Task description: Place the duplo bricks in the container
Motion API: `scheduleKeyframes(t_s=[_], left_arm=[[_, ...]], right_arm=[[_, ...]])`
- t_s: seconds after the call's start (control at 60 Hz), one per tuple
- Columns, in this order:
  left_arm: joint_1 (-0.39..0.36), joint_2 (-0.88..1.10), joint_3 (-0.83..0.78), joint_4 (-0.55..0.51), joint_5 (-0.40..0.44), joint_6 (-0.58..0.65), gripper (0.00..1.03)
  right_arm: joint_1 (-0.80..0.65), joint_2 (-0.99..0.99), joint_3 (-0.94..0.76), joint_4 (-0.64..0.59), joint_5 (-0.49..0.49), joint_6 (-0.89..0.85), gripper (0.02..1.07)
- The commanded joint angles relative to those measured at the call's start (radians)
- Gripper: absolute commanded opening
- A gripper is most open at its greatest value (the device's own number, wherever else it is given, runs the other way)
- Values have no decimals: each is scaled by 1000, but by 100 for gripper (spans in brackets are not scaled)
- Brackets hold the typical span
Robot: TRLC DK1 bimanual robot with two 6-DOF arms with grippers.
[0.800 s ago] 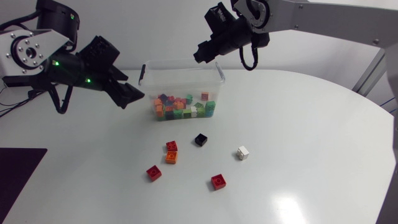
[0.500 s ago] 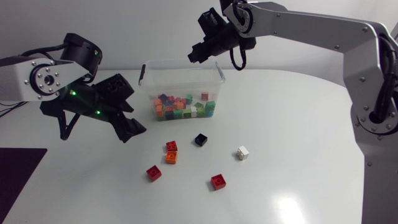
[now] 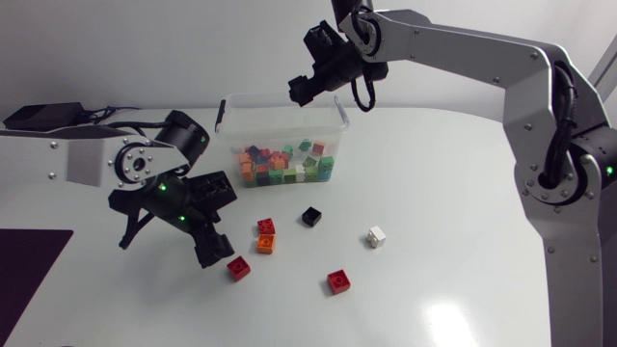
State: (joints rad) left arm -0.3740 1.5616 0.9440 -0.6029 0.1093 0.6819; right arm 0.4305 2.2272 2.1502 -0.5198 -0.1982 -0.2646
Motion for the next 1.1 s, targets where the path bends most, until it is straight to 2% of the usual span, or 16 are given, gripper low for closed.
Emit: scheduleKeyframes(t_s=[0.0,0.267,0.45,0.617,0.717,0.833,0.85,1.083], left_arm=[[-28,37,-25,-14,-13,15,98],[-55,117,13,-84,-17,-1,97],[-88,190,53,-115,-17,-54,96],[-118,245,90,-117,-16,-105,89],[-118,267,105,-117,-16,-125,77],[-117,284,110,-118,-14,-148,41],[-117,285,110,-118,-13,-150,39],[-117,276,108,-146,-13,-159,33]], right_arm=[[7,-83,-75,-14,16,4,97],[5,-337,-383,3,56,-18,97],[-1,-474,-564,1,82,-19,97],[-12,-574,-727,-2,91,-19,97],[-9,-623,-806,-3,103,-18,96],[-7,-670,-880,-6,105,-16,96],[-9,-678,-891,-8,105,-16,96],[-16,-696,-1000,-52,106,-8,96]])
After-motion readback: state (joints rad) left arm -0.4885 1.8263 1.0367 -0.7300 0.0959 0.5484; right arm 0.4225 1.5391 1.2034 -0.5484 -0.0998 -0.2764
